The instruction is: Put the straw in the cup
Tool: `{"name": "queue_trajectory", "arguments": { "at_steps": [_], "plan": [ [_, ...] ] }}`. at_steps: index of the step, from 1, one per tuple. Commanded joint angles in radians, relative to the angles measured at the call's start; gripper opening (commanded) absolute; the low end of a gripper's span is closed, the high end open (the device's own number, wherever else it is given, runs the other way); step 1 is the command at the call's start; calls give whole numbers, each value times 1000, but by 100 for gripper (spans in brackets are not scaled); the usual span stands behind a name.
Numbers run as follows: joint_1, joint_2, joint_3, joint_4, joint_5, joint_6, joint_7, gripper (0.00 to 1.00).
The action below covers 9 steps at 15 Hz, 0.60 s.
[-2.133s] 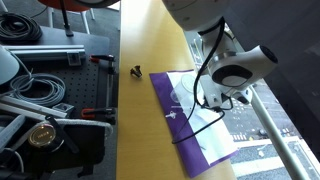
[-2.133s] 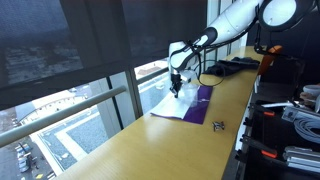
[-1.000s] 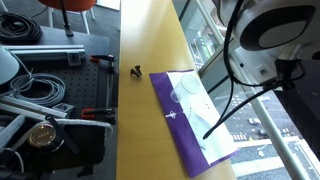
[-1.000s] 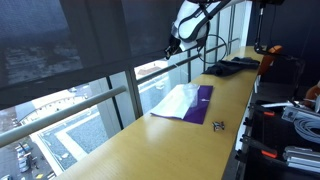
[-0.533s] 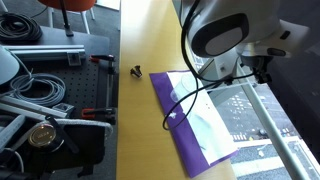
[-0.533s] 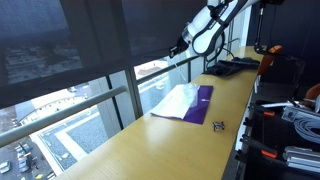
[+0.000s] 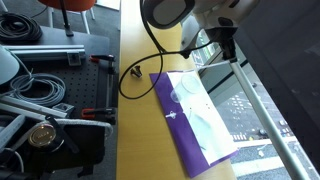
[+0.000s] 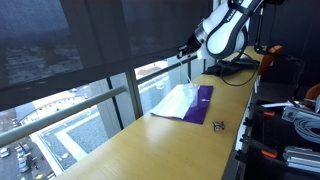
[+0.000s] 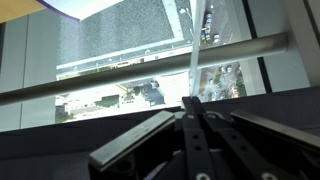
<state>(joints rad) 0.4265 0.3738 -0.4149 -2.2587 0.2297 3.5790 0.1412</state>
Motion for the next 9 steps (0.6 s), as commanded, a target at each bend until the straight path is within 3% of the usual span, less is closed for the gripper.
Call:
{"name": "queue_trajectory", "arguments": {
  "at_steps": [1, 5, 9],
  "plan": [
    [184, -128, -85, -188, 130, 201, -95, 0],
    [343, -275, -136, -313, 244, 204, -248, 0],
    [342, -332, -121, -330, 207, 173, -308, 0]
  ]
}}
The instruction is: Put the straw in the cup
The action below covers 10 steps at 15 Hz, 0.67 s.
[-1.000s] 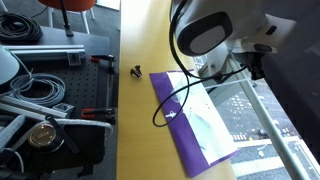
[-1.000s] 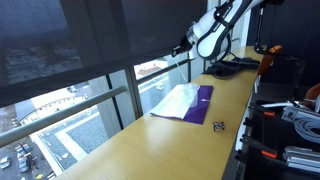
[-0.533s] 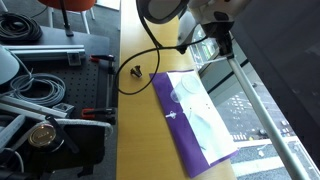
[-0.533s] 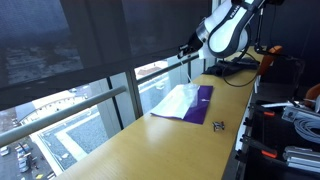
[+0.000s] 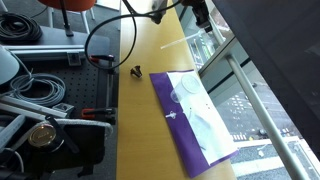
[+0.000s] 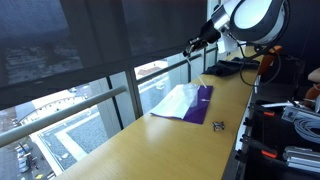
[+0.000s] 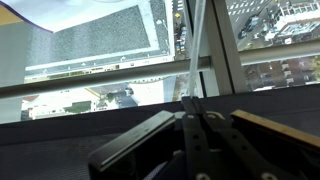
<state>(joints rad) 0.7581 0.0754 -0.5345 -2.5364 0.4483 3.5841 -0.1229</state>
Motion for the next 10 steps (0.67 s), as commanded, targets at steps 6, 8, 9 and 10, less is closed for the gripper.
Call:
{"name": "queue_trajectory", "arguments": {
  "at_steps": [6, 8, 9, 10],
  "plan": [
    [-231, -17, 130, 53, -187, 104, -16, 0],
    [-197, 13, 43, 101, -277, 101, 29, 0],
    [-245, 30, 60, 126, -318, 106, 46, 0],
    [-266, 48, 52, 142, -361, 122, 76, 0]
  ]
}}
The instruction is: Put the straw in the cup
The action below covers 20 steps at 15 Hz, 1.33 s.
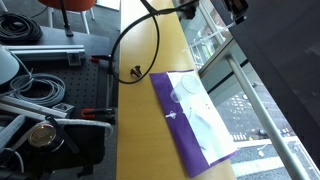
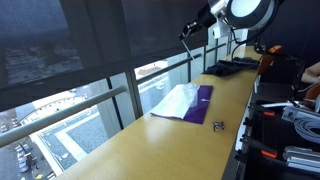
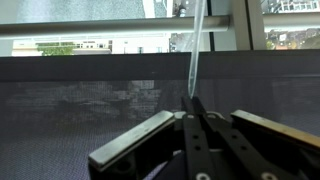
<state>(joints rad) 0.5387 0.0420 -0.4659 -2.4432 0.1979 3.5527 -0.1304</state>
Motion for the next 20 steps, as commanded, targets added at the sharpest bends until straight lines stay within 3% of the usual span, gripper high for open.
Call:
{"name": "queue_trajectory", "arguments": {
  "at_steps": [1, 5, 6, 10, 11, 20],
  "plan": [
    [-71, 106, -20, 59, -152, 177, 115, 0],
    [-168, 214, -16, 124, -244, 216, 176, 0],
    [-311, 235, 131, 147, -182, 216, 105, 0],
    [-439, 341, 225, 238, -176, 218, 83, 0],
    [-398, 368, 177, 258, -195, 217, 114, 0],
    [-236, 525, 135, 423, -14, 195, 89, 0]
  ]
}}
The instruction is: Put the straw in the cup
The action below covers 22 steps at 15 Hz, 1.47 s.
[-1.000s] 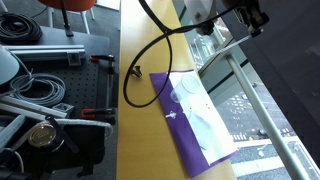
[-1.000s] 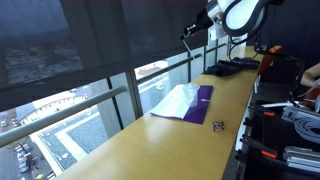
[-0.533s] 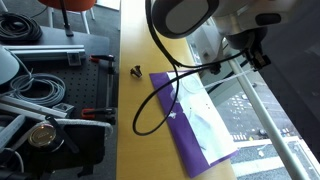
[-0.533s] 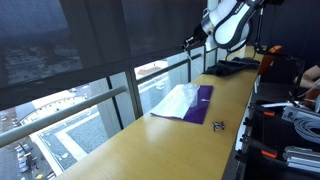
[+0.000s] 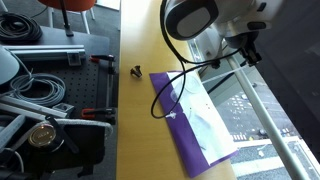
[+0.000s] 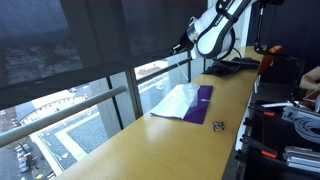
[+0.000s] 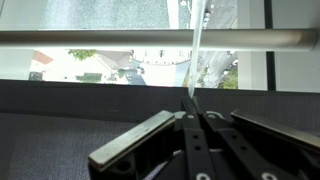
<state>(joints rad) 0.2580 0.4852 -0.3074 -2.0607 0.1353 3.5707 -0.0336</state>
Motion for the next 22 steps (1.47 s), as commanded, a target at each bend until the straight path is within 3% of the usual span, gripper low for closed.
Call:
{"name": "queue_trajectory", "arguments": {
  "at_steps": [1, 9, 22],
  "plan": [
    [55, 95, -25, 51, 57, 179, -6, 0],
    [99, 143, -55, 83, 69, 179, -8, 0],
    [248, 99, -173, -22, 139, 203, -6, 0]
  ]
}}
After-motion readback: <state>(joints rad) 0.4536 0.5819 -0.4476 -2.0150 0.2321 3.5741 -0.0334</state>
